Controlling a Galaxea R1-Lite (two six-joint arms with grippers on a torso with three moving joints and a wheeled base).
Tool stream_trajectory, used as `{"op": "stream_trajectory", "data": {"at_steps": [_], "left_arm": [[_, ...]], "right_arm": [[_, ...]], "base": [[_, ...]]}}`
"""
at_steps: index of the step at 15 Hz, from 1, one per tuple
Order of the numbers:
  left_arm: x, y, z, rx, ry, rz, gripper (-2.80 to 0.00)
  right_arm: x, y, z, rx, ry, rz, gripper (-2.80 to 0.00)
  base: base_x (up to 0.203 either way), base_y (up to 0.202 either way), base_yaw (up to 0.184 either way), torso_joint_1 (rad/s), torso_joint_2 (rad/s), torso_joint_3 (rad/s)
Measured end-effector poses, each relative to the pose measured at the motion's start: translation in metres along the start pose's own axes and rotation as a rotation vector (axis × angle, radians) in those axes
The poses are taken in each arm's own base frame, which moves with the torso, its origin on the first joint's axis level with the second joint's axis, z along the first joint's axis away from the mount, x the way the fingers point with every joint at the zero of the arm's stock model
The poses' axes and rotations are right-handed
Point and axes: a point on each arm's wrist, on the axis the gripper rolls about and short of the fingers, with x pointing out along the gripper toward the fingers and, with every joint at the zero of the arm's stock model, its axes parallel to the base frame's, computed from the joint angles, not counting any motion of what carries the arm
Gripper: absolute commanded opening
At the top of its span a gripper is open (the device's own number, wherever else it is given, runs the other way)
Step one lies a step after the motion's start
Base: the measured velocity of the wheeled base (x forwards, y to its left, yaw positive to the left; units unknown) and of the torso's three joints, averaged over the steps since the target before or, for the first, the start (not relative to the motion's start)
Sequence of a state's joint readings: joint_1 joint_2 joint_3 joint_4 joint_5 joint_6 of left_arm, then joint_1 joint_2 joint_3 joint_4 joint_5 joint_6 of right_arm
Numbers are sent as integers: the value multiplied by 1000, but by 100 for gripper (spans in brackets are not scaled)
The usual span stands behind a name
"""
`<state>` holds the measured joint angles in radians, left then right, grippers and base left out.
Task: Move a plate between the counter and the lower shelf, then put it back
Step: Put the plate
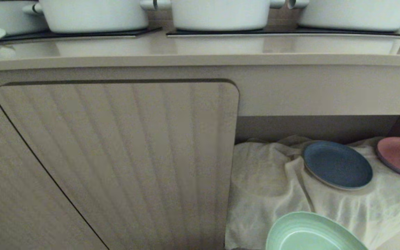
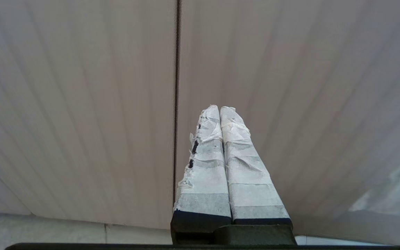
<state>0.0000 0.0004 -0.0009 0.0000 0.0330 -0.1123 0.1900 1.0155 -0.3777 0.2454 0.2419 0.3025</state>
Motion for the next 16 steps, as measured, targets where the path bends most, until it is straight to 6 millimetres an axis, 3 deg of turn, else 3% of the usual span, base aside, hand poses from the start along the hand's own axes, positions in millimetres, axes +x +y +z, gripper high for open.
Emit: {"op": "stream_trajectory", "data": {"at_steps": [16], "left_arm": [[0, 0, 0, 0, 1, -1, -280]], "right_arm": [[1, 0, 0, 1, 4, -1, -280]], "base": [[0, -193, 1, 2, 3, 3]]}}
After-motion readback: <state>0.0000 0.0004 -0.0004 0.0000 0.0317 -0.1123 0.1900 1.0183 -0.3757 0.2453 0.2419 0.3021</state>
